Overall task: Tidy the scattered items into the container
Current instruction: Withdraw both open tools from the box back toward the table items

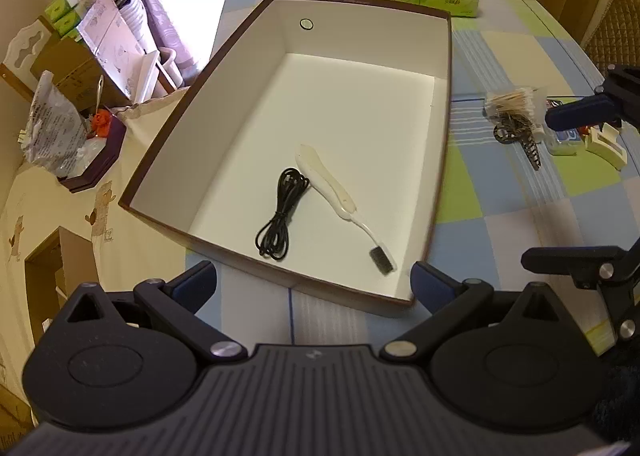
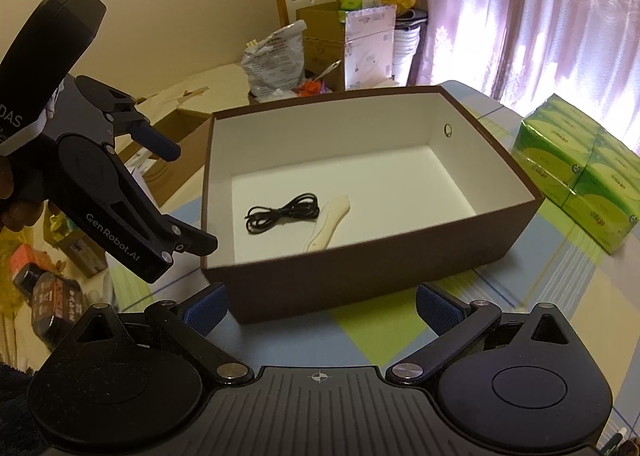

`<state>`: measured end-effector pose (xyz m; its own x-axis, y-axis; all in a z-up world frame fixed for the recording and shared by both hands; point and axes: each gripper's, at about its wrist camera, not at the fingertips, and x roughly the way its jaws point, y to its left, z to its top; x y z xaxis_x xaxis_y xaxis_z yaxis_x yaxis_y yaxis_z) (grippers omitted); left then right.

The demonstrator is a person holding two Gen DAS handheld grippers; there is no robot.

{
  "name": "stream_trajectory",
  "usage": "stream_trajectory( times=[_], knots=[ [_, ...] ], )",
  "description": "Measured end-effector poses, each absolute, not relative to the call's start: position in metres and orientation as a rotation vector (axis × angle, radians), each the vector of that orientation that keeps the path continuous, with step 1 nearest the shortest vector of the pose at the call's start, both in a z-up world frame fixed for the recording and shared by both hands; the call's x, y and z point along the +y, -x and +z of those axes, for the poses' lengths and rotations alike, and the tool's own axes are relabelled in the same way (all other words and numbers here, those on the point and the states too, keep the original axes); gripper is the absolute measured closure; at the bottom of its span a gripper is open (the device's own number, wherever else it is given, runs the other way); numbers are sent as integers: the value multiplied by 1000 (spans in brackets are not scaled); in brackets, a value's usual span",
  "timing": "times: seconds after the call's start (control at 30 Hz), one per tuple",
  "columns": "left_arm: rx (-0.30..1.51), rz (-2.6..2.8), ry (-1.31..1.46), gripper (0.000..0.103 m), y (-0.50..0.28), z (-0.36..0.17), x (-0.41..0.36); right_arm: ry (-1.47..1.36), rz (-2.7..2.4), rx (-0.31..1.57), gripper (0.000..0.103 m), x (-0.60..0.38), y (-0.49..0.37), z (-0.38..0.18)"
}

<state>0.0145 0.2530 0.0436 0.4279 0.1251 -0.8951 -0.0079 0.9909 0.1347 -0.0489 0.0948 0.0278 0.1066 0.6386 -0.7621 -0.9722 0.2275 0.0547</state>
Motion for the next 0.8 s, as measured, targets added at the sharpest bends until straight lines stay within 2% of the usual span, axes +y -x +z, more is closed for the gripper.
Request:
stream_trajectory(
  times=[0.8],
  knots=[
    [1149,93,-46,1,5,28,167,486,1258,843,0,3,27,10]
  ],
)
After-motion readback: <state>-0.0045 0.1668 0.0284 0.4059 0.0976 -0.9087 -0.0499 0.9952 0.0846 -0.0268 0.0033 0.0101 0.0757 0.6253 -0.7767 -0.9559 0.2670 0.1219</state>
